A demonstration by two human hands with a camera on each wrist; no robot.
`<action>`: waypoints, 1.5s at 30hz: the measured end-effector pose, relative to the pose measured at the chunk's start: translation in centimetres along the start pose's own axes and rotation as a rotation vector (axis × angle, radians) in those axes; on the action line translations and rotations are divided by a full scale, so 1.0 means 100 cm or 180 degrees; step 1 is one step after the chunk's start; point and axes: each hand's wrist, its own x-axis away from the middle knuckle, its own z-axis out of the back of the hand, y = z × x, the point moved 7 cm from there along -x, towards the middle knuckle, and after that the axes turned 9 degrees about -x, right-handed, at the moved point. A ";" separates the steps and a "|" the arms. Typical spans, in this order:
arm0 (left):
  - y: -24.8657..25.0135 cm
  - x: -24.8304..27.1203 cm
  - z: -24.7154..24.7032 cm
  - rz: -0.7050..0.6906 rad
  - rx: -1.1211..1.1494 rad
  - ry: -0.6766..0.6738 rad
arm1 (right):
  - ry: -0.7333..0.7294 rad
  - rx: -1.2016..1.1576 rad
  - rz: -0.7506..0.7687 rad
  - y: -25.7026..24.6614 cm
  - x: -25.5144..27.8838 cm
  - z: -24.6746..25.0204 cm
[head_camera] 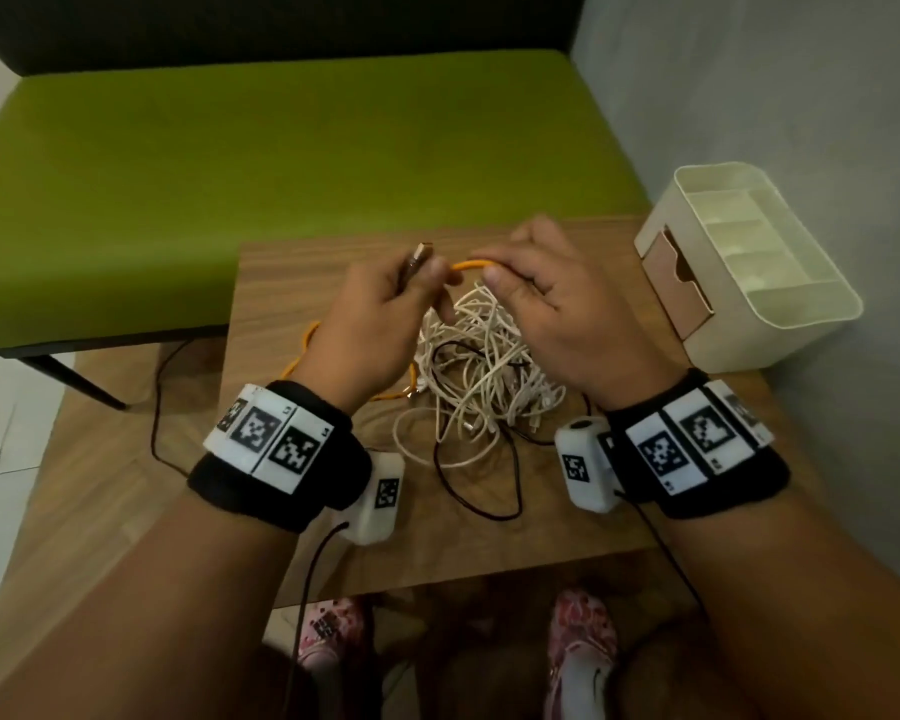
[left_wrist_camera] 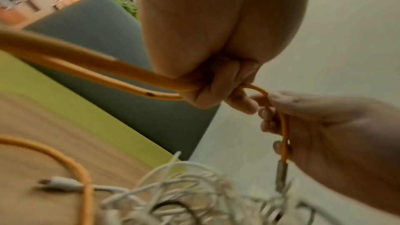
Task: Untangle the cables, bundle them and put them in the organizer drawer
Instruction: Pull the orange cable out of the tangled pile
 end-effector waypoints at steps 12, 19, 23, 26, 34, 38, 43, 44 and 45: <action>0.158 0.053 0.005 -0.0452 0.1491 -0.0197 | 0.0963 -0.0035 0.0230 -0.082 0.098 0.088; 0.202 0.088 -0.012 -0.0372 0.2064 -0.0557 | 0.1566 -0.0155 -0.0676 -0.089 0.166 0.122; 0.196 0.099 -0.022 -0.0079 0.2000 -0.0492 | 0.0258 -0.0053 -0.1840 -0.072 0.194 0.094; 0.186 0.105 -0.026 -0.0021 0.1922 -0.0535 | -0.1024 0.0262 -0.2489 -0.062 0.212 0.066; 0.140 0.095 -0.017 0.0224 0.1926 -0.0332 | -0.0794 0.0000 -0.1478 -0.061 0.156 0.037; 0.123 0.084 -0.009 0.0299 0.2040 -0.0185 | -0.1213 -0.0039 -0.1119 -0.053 0.129 -0.001; 0.112 0.077 0.001 0.0360 0.2242 -0.0117 | -0.1657 0.0259 -0.0877 -0.031 0.118 -0.042; 0.111 0.077 0.003 0.0364 0.2245 -0.0102 | -0.1690 0.0262 -0.0895 -0.026 0.119 -0.048; 0.111 0.077 0.005 0.0360 0.2247 -0.0090 | -0.1665 0.0277 -0.0949 -0.021 0.119 -0.050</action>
